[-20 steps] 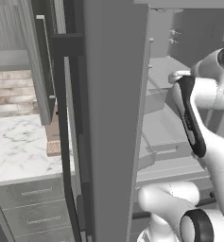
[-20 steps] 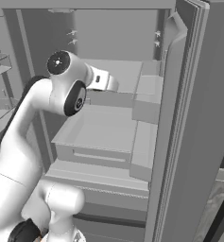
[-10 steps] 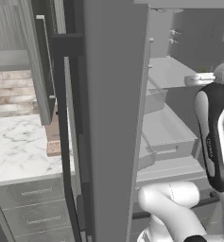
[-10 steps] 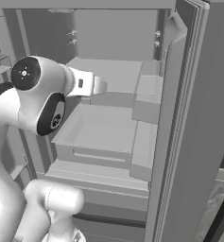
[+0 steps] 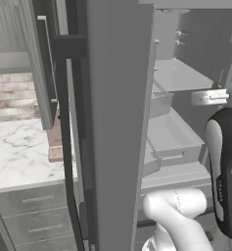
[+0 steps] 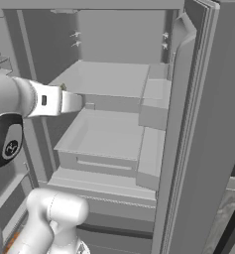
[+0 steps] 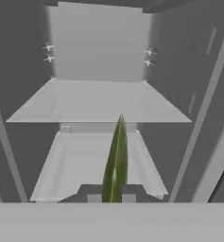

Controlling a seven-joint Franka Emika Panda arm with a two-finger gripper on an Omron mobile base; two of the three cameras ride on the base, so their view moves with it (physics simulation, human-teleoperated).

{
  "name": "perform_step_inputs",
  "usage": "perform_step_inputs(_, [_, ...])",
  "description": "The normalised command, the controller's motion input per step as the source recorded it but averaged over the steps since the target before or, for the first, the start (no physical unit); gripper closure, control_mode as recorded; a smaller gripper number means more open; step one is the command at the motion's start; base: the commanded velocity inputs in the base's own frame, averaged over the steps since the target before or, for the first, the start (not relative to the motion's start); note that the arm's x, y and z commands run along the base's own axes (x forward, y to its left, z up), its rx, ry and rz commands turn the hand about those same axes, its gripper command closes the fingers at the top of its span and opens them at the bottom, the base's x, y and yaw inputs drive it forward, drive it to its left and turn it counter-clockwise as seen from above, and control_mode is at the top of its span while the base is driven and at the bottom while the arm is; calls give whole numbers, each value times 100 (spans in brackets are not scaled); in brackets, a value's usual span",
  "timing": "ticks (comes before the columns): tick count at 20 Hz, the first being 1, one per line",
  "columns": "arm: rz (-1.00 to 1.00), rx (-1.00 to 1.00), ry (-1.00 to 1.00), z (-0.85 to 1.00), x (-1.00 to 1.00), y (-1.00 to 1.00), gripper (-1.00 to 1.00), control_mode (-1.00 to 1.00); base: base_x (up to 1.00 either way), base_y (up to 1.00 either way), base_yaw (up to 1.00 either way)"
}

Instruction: There is a bowl on the dining counter. Grab a lemon wedge from the fridge and place it in the bowl. Then get the liquor bottle and glass cup from the cabinet and place them next to the bowl.

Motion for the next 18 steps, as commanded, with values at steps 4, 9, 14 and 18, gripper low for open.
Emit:
perform_step_inputs(4, [0,-2,0,-1,-28,7,100,-100,0,0,0])
perform_step_inputs(9, [0,-3,3,0,-3,1,100,100,0,0,0])
perform_step_inputs(14, [0,0,0,0,0,0,100,100,-71,0,0])
perform_step_inputs(18, [0,0,0,0,0,0,100,100,-99,0,0])
